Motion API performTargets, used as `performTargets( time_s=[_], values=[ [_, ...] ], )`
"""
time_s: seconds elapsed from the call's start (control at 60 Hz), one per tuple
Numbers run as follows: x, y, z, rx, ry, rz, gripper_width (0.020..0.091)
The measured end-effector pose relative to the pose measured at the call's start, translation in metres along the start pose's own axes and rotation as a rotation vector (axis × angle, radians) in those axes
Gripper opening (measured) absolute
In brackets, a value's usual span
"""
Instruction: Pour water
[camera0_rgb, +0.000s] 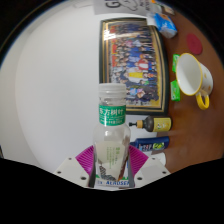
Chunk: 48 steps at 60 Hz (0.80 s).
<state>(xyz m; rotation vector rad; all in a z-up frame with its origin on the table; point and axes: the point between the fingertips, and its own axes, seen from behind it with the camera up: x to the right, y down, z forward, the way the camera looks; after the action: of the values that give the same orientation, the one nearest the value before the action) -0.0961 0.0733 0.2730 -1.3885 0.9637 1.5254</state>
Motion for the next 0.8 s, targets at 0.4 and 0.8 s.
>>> performTargets(
  time_s=[0.4, 0.8],
  values=[
    [0.059, -0.080, -0.005, 0.084, -0.080, 0.565, 0.0453],
    [0.057, -0.086, -0.018, -0.081, 0.203, -0.318, 0.0453]
  ],
)
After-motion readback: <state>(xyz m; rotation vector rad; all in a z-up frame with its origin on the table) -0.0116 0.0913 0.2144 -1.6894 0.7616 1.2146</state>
